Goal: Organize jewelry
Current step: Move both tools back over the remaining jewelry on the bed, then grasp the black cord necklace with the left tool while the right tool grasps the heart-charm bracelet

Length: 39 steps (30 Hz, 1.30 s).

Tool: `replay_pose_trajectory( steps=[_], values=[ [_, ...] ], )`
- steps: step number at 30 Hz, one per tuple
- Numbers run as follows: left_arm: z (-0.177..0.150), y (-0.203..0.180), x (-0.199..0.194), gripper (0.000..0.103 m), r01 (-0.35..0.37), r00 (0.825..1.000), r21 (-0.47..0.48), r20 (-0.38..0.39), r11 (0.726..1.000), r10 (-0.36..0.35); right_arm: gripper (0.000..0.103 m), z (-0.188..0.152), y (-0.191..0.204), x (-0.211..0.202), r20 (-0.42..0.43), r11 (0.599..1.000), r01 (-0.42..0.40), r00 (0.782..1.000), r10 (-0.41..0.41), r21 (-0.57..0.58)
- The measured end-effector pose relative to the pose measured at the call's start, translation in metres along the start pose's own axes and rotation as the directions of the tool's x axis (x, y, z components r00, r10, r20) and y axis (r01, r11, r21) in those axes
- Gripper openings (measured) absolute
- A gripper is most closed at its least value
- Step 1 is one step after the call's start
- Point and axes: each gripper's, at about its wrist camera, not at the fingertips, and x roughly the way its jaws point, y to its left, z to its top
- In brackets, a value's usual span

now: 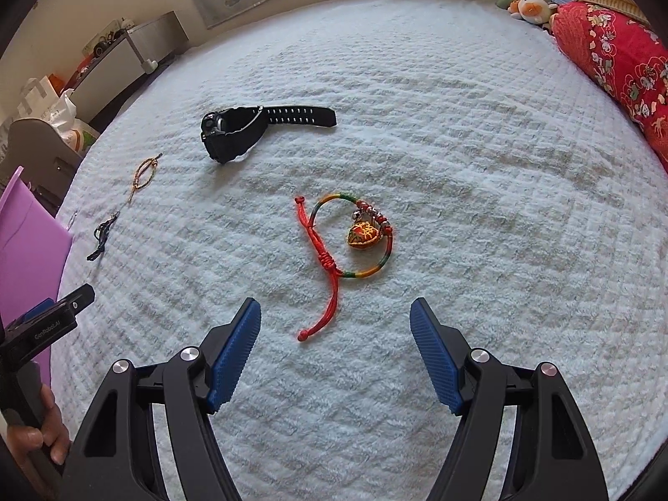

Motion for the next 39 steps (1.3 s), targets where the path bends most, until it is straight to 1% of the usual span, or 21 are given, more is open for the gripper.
replay_pose_trajectory(
  steps=[5,11,19,23,27,32,34,36,37,38,39],
  values=[
    [0.009,-0.002,0.013,0.096,0.004,1.000,0.003,0.001,1.000,-0.004,0.071,0.007,0.001,0.014,-0.007,1.000,0.028,1.000,-0.028,-0.002],
    [0.020,-0.006,0.028,0.096,-0.012,1.000,0.022,0.006,1.000,0.012,0.071,0.015,0.003,0.027,-0.007,0.997,0.074,0.997,-0.074,-0.009],
    [0.033,0.000,0.053,0.096,-0.016,1.000,0.007,0.007,1.000,0.016,0.071,0.018,0.006,0.037,0.025,0.994,0.109,0.994,-0.108,-0.017],
    [0.041,0.001,0.062,0.096,-0.016,1.000,0.022,0.016,1.000,0.015,0.071,0.018,0.007,0.040,0.047,0.993,0.119,0.992,-0.118,-0.026],
    [0.050,0.004,0.073,0.097,0.006,1.000,0.018,0.011,1.000,-0.006,0.071,0.017,0.008,0.041,0.066,0.991,0.131,0.990,-0.129,-0.031],
    [0.060,0.015,0.088,0.097,0.068,0.998,-0.050,-0.007,0.996,-0.069,0.071,0.016,0.009,0.041,0.075,0.990,0.134,0.988,-0.132,-0.035],
    [0.061,0.015,0.090,0.097,0.070,0.998,-0.059,-0.006,0.996,-0.070,0.071,0.016,0.009,0.041,0.075,0.990,0.138,0.988,-0.135,-0.039],
    [0.061,0.012,0.089,0.095,0.060,0.998,-0.041,0.000,0.997,-0.060,0.071,0.016,0.010,0.042,0.075,0.989,0.140,0.988,-0.137,-0.040],
    [0.060,0.009,0.087,0.089,0.064,0.998,-0.023,0.005,0.998,-0.063,0.071,0.016,0.009,0.042,0.077,0.990,0.138,0.988,-0.135,-0.038],
    [0.060,0.008,0.085,0.086,0.069,0.998,-0.011,0.011,0.998,-0.069,0.071,0.016,0.010,0.042,0.077,0.990,0.136,0.988,-0.133,-0.036],
    [0.059,0.006,0.084,0.081,0.078,0.997,0.000,0.016,0.997,-0.078,0.071,0.016,0.010,0.041,0.078,0.990,0.136,0.988,-0.133,-0.035]
  ],
)
